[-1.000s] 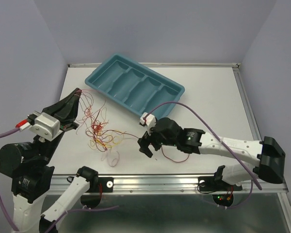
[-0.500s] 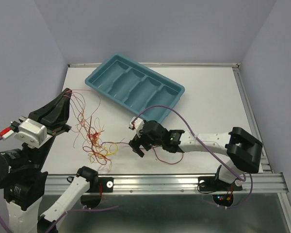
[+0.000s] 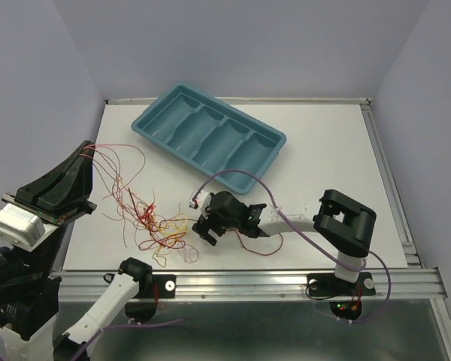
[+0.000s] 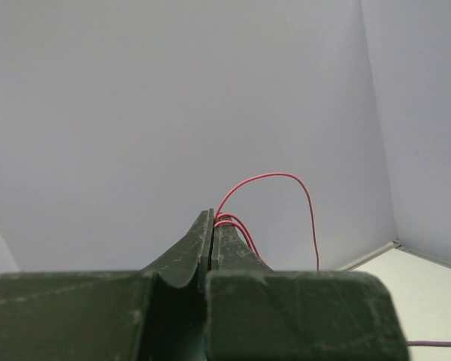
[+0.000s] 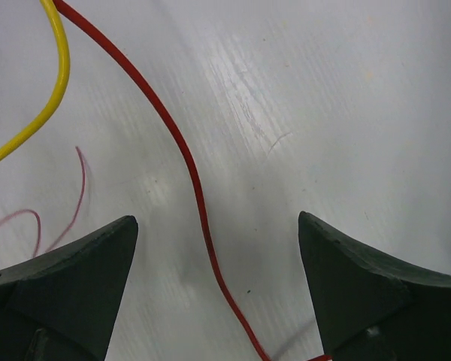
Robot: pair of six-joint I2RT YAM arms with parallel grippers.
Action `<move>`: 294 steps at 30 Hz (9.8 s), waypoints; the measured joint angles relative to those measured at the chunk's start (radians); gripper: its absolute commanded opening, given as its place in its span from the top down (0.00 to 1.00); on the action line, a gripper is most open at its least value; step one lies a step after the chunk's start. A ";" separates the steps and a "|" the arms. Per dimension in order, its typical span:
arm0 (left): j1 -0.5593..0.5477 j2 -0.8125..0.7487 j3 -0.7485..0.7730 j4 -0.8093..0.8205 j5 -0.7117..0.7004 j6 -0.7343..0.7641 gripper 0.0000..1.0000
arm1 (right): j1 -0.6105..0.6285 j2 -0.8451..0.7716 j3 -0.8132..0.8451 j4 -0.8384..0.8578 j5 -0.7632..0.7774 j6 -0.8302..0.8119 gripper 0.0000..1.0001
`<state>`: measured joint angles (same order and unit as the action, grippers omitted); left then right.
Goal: Untangle the cables
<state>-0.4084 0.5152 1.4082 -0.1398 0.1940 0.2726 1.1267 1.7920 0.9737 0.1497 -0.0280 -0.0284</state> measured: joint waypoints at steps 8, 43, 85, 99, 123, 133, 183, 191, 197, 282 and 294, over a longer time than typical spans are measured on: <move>0.000 0.000 0.039 0.006 -0.064 -0.013 1.00 | 0.000 0.084 0.033 0.044 -0.008 0.008 0.99; 0.000 -0.082 -0.761 0.023 -0.419 0.223 0.74 | -0.001 -1.026 -0.192 -0.126 0.704 0.195 0.99; 0.000 0.223 -0.715 0.148 0.182 0.268 0.05 | -0.474 -0.264 0.824 0.177 0.127 0.148 0.99; 0.003 0.170 -0.781 0.238 0.161 0.244 0.05 | -0.649 -0.357 0.240 0.385 -0.087 0.387 0.99; 0.003 0.592 -0.451 0.283 0.255 0.096 0.04 | -0.650 -0.331 -0.048 0.431 -0.032 0.475 0.99; 0.003 0.754 -0.493 0.344 0.302 0.010 0.02 | -0.650 -0.251 0.178 0.390 -0.252 0.424 0.99; -0.246 1.387 -0.165 0.339 0.053 -0.111 1.00 | -0.656 0.009 0.169 -0.027 0.139 0.572 0.59; -0.258 1.412 -0.120 0.261 -0.024 -0.121 0.99 | -0.663 -0.149 0.160 -0.091 0.258 0.566 0.41; -0.257 1.412 -0.111 0.223 -0.040 -0.119 0.91 | -0.661 -0.323 0.138 -0.089 0.366 0.564 0.41; -0.077 0.446 0.098 -0.776 0.180 0.284 1.00 | -0.268 -0.543 -0.230 0.372 -0.443 0.307 0.08; -0.080 0.457 0.100 -0.807 0.322 0.267 1.00 | -0.056 -0.352 -0.184 0.357 -0.354 0.177 0.08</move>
<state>-0.4889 0.9718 1.5085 -0.9466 0.5159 0.5400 1.0706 1.4395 0.7895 0.5072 -0.3824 0.1486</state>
